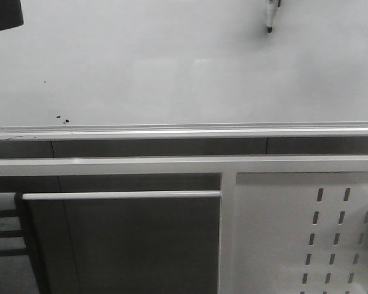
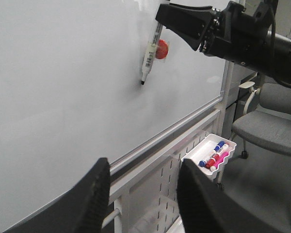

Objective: Write number 1 on whiteboard

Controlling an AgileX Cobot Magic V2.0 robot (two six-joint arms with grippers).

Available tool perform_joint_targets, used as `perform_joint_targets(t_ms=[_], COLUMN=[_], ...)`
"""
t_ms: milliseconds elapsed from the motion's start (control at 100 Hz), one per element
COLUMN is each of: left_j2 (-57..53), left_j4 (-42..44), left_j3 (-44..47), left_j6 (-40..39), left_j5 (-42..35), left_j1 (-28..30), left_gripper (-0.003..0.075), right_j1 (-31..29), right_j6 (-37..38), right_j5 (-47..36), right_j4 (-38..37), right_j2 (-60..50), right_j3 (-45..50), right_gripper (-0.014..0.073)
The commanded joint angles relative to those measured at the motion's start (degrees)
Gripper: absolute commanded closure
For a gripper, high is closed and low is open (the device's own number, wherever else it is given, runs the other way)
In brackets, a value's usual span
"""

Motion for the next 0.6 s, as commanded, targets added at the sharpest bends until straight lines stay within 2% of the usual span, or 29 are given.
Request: perform_joint_targets(t_ms=[0,590], left_j2=[-0.8,-0.8], left_j4=[-3.3,-3.3], left_j3=[-1.2,-1.2], left_j6=[-0.6,-0.6], left_j5=[-2.8,-3.0], left_j1=[0.2,0.2], left_gripper=[0.0428,0.0428], right_j1=[-0.3,-0.3], right_j6=[-0.1,-0.1], right_j5=[-8.9,-6.6], right_j4=[0.3,0.3], right_j2=[-1.3,-1.3], right_j3=[-1.9,-0.3], right_gripper=[0.0643,0.0643])
